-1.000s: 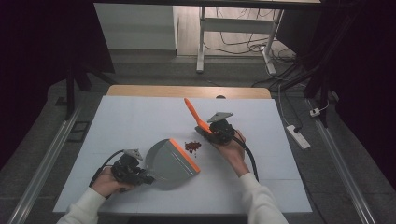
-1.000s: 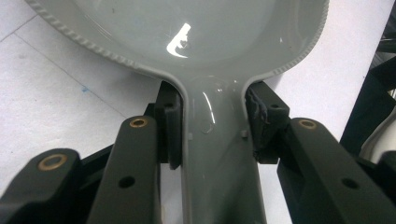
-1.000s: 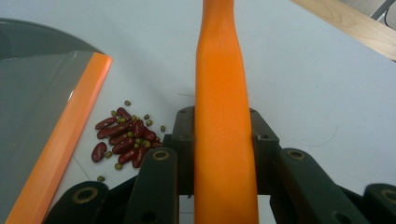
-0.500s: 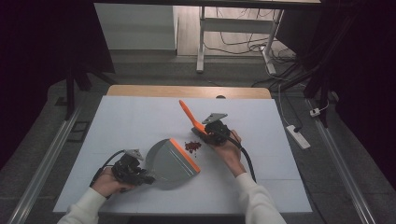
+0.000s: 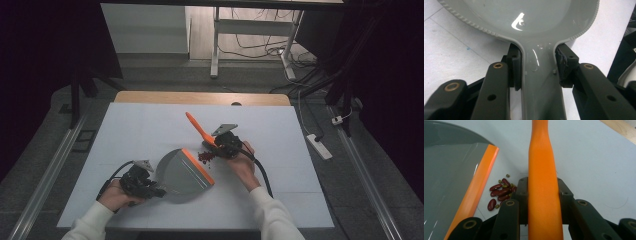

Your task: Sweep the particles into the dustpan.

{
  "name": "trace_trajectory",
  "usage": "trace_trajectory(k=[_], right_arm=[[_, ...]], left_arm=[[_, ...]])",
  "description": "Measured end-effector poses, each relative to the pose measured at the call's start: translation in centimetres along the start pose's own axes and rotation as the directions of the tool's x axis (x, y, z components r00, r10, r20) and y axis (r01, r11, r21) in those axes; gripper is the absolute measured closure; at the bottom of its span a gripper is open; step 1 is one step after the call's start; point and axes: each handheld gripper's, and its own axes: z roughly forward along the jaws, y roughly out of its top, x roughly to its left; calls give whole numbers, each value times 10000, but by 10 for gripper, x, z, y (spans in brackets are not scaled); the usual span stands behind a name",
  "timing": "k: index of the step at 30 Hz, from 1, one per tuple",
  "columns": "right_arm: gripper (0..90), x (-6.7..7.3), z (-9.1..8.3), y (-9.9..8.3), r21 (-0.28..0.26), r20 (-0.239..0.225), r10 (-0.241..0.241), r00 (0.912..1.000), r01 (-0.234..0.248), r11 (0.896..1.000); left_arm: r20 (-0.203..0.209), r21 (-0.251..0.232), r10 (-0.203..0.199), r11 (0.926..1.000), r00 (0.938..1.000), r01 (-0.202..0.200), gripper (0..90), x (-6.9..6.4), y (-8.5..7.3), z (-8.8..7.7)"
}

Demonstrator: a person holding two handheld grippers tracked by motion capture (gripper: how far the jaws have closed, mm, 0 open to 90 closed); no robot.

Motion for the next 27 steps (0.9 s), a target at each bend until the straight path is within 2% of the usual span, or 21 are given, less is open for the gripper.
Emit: trace_trajectory(k=[17,21,27], right_arm=[[700,15,2,4,18,-301,-284,9991,285,9996],[701,21,2,5,-51,-588,-188,9981,185,9998],[700,31,3,8,-49,-740,-492,9960,490,9988]], left_arm=[[19,-18,-17,10000,10000,17,619,0,0,0],[-1,-20,-17,10000,10000,17,619,0,0,0],[-5,-25,-29,10000,10000,29,619,0,0,0]])
